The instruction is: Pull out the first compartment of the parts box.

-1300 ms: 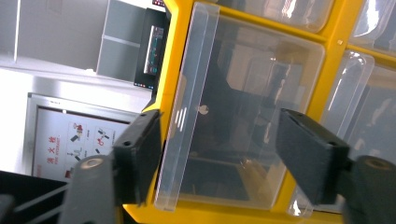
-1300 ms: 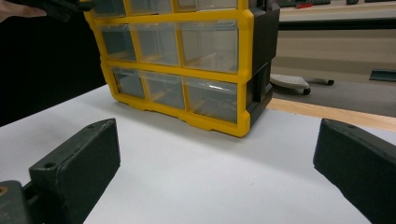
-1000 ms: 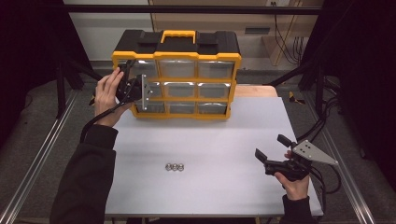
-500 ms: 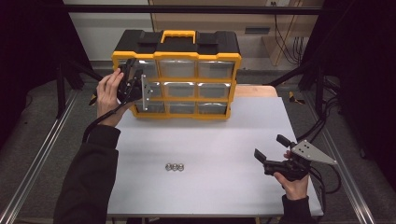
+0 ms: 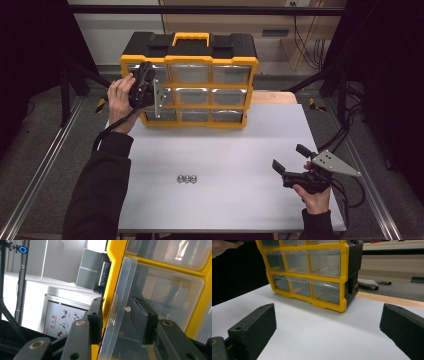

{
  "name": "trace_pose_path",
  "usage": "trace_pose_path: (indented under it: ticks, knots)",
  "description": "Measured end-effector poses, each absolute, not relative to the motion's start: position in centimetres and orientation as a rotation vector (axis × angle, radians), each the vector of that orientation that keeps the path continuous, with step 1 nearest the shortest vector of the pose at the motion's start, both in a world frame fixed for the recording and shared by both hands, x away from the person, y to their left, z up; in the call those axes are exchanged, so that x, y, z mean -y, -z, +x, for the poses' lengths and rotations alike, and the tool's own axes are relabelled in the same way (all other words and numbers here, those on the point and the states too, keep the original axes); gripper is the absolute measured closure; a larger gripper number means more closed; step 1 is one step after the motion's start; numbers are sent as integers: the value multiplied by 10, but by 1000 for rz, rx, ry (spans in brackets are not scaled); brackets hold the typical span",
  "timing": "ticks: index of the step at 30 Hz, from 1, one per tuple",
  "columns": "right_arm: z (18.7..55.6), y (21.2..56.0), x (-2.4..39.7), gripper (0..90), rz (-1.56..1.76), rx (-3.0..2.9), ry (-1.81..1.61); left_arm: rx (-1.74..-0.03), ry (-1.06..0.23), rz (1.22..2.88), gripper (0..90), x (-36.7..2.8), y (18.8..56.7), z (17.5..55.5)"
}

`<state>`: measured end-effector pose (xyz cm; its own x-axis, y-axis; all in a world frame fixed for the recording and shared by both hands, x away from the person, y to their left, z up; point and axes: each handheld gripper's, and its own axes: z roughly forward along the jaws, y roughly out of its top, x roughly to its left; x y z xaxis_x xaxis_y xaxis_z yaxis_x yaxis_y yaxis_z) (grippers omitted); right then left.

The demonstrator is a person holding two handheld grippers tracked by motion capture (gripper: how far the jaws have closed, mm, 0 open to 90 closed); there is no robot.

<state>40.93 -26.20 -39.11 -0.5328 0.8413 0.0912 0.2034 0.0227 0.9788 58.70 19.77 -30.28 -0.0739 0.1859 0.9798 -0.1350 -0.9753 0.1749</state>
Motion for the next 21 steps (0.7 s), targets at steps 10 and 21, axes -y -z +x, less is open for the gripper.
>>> trace_pose_path:
  ticks: [10,21]
  knots:
    - [410,391,262,11,1060,-1777,-1545,-61,-2175,1942,664,-200,306,588]
    - [410,391,261,12,1059,-1774,-1549,-44,-2208,1933,703,-201,309,588]
